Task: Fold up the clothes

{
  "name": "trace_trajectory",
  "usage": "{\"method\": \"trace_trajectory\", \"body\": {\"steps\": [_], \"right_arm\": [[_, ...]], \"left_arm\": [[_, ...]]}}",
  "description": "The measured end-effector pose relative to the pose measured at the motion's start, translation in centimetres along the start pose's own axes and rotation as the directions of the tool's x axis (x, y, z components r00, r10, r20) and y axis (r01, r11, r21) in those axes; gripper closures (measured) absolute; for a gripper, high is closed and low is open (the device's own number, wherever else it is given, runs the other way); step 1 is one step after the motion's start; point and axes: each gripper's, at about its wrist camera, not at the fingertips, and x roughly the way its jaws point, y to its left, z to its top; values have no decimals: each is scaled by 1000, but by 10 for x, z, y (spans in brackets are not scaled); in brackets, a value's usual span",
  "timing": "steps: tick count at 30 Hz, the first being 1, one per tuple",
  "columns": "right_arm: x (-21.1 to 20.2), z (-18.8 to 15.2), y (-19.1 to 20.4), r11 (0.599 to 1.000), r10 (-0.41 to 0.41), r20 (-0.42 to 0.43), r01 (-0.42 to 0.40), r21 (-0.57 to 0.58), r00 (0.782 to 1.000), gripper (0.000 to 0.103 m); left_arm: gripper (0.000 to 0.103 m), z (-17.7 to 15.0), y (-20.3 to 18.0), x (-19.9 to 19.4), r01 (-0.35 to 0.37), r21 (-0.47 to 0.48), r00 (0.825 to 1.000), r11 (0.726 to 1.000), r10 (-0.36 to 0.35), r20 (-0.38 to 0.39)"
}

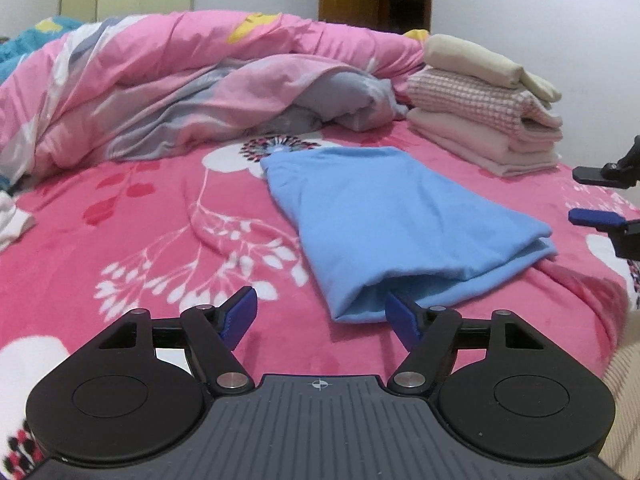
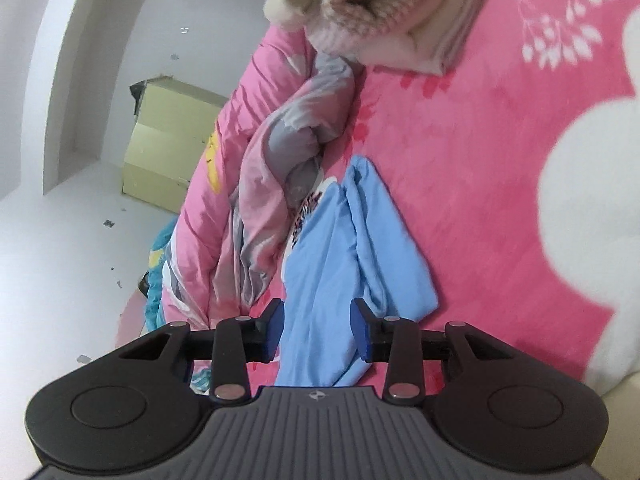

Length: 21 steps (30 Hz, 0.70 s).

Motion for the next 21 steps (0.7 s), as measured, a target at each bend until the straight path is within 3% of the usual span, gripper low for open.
{"method": "trace_trajectory", "body": {"steps": [9, 21], "right_arm": [[20, -6, -4, 990, -136, 11, 135, 27, 991, 64], [27, -7, -7, 982, -184, 15, 184, 29, 983, 66]], "left_arm": [[32, -9, 11, 9, -4, -30, 1000, 1000, 3, -13], [31, -13, 19, 12, 13, -61, 1000, 998, -14, -10]]}}
